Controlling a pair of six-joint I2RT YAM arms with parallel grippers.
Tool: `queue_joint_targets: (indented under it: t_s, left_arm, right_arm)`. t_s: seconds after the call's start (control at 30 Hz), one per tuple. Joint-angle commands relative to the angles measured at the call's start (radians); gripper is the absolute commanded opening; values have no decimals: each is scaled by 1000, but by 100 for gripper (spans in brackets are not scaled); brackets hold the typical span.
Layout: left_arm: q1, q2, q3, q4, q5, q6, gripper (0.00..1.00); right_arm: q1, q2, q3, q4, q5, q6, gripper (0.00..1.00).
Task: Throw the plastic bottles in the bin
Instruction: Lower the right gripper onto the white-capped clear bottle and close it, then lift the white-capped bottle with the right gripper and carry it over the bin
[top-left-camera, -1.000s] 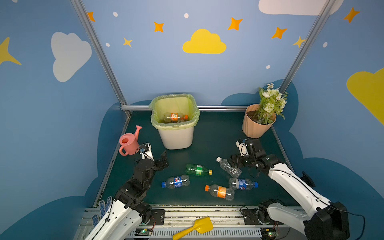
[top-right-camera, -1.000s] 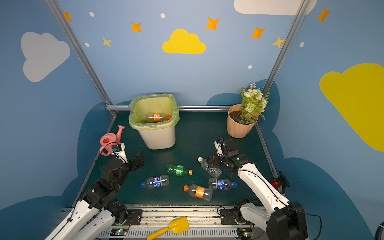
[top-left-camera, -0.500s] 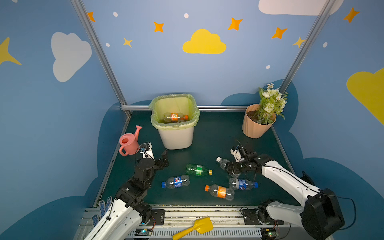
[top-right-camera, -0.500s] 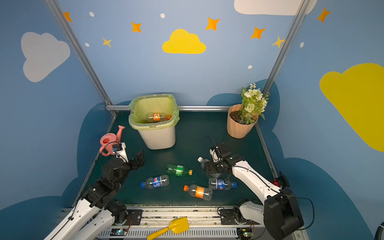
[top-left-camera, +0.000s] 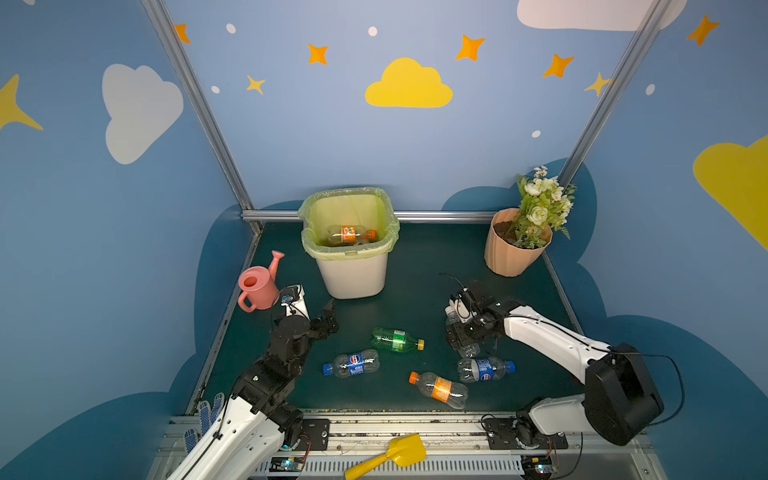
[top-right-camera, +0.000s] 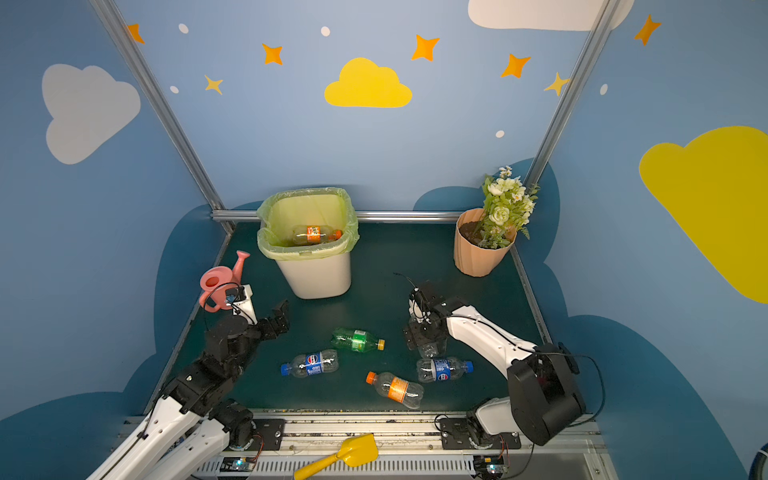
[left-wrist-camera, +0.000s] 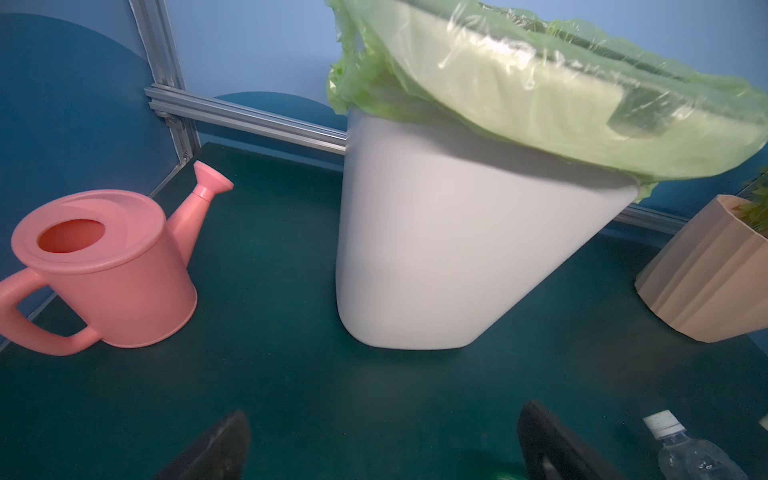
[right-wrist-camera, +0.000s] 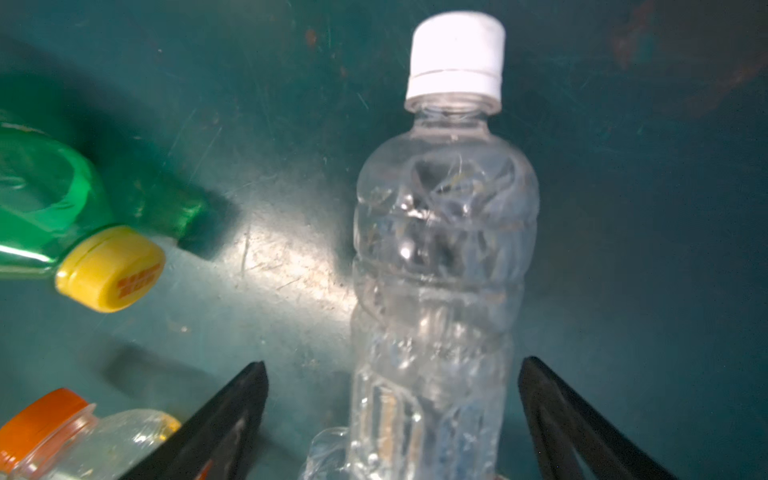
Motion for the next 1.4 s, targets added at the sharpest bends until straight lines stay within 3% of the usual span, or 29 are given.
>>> queue_joint_targets:
  t_s: [0.0, 0.27, 0.63, 1.07, 1.37]
  left_arm:
    - [-1, -8, 7, 5, -10, 1, 100]
    - [-2, -22, 7, -13, -22, 6, 100]
    - [-4, -28, 1, -27, -31, 13, 100]
    - [-3, -15, -15, -30, -36, -11, 100]
    - [-2, 42, -16, -46, -40, -52, 100]
  right_arm:
    - [4, 58, 45, -46, 37, -32, 89]
    - [1, 175, 101, -56, 21, -32, 68]
    - [-6, 179, 132, -28, -18, -37, 56]
    - [-21, 71, 135, 112, -107, -61, 51]
    - [-86, -59, 152, 315, -265, -38, 47]
